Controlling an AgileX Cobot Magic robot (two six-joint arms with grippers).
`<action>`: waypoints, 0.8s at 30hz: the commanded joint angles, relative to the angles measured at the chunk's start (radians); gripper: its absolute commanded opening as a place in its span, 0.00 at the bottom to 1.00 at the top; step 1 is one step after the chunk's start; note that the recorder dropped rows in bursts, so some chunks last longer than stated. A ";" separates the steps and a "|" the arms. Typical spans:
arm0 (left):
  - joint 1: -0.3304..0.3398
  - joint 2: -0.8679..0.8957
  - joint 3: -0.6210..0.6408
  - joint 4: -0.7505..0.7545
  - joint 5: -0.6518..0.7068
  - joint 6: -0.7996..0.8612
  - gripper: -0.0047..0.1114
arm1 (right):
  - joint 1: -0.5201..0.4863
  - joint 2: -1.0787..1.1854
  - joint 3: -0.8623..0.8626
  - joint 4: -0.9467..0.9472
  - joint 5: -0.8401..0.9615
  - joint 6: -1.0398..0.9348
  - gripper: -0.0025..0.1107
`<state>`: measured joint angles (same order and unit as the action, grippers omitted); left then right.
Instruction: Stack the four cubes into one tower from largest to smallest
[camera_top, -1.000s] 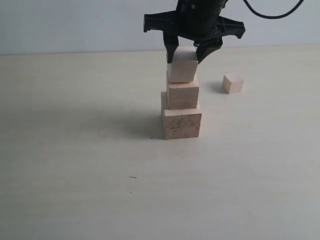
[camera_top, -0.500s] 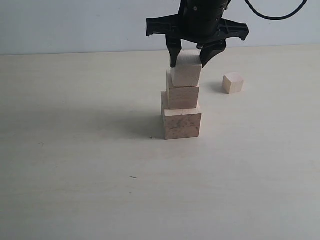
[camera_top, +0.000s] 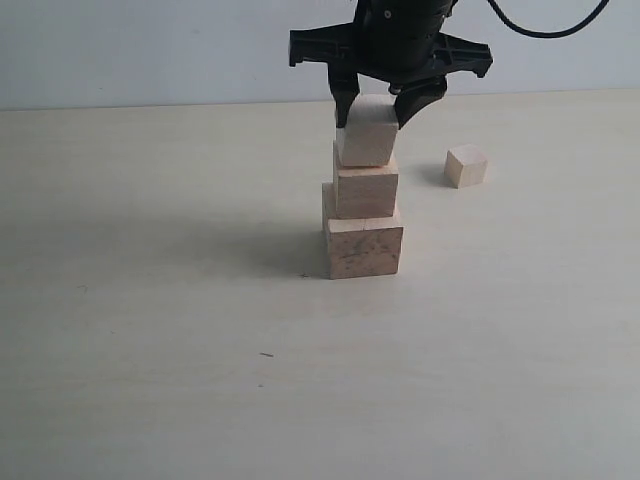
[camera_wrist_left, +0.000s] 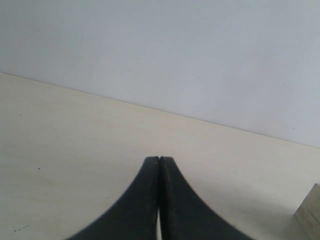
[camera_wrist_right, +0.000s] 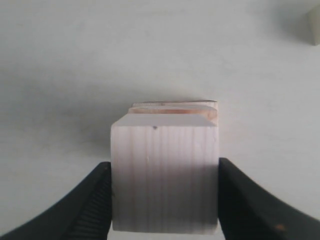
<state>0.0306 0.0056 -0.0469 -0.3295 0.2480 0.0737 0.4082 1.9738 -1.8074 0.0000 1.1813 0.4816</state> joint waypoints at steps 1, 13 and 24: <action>-0.003 -0.006 0.004 0.005 -0.008 0.002 0.04 | -0.004 -0.004 -0.005 -0.006 0.002 -0.008 0.36; -0.003 -0.006 0.004 0.005 -0.008 0.002 0.04 | -0.004 -0.004 -0.005 -0.016 0.018 -0.008 0.36; -0.003 -0.006 0.004 0.005 -0.008 0.002 0.04 | -0.004 -0.004 -0.005 -0.016 0.016 -0.008 0.48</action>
<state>0.0306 0.0056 -0.0469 -0.3295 0.2480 0.0737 0.4082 1.9738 -1.8074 0.0000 1.2058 0.4816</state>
